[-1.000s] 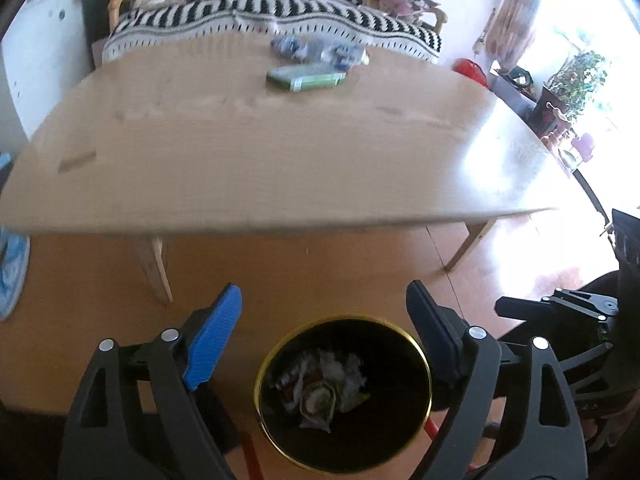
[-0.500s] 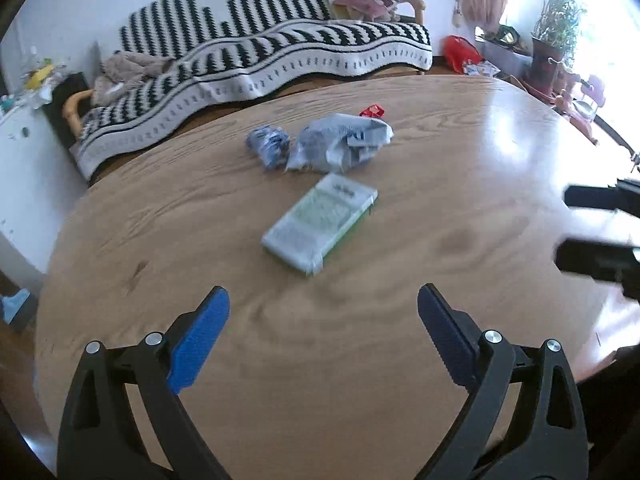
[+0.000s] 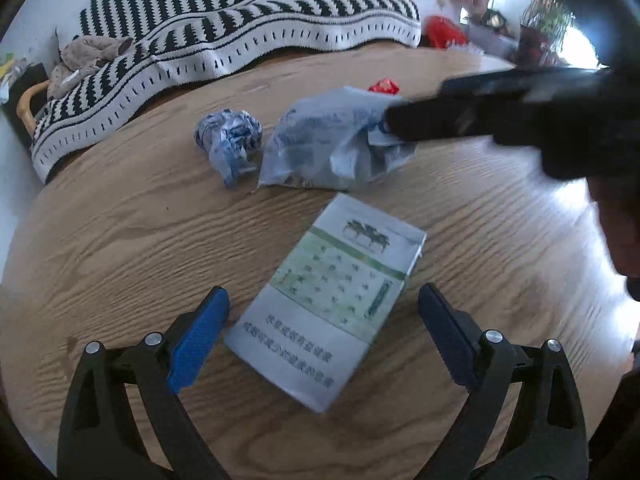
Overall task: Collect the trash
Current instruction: 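Grasp the white cigarette box with the left tool while the right tool grasps the grey wrapper, then carry both items over the bin and open both tools to drop them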
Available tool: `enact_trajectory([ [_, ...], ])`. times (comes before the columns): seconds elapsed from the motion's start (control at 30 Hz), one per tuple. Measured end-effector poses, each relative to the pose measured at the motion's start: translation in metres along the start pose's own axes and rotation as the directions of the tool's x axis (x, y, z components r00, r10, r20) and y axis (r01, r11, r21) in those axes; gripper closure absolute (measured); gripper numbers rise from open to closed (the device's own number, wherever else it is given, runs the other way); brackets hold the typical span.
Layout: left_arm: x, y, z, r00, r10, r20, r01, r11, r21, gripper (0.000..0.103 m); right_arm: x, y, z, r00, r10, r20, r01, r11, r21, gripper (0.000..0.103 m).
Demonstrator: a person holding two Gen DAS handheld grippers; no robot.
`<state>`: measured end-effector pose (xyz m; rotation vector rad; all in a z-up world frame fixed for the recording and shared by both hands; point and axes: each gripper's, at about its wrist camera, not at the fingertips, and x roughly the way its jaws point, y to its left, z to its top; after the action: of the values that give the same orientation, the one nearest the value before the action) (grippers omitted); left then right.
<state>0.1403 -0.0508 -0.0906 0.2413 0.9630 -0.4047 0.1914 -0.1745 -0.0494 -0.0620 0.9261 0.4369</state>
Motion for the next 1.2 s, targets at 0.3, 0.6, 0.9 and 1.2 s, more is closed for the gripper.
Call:
enact_trajectory([
  [0.3, 0.001, 0.003, 0.003, 1.000, -0.007, 0.021, 0.007, 1.000, 0.007, 0.024, 0.042, 0.017, 0.011, 0.999, 0.001, -0.036, -0.004, 0.995, -0.097, 0.051],
  [0.6, -0.015, -0.009, -0.001, 1.000, 0.016, 0.008, -0.016, 0.999, 0.033, 0.045, 0.009, 0.015, 0.001, 0.999, 0.037, -0.008, -0.037, 0.999, -0.012, 0.081],
  [0.9, -0.092, -0.004, -0.020, 0.995, 0.012, 0.099, -0.005, 0.998, -0.066, 0.045, -0.089, 0.030, -0.055, 0.997, 0.026, 0.071, -0.033, 0.995, 0.098, 0.082],
  [1.2, -0.166, -0.036, -0.104, 0.986, 0.033, 0.161, -0.012, 0.991, -0.133, 0.045, -0.176, 0.094, -0.163, 0.990, 0.036, 0.136, -0.053, 0.992, 0.118, 0.082],
])
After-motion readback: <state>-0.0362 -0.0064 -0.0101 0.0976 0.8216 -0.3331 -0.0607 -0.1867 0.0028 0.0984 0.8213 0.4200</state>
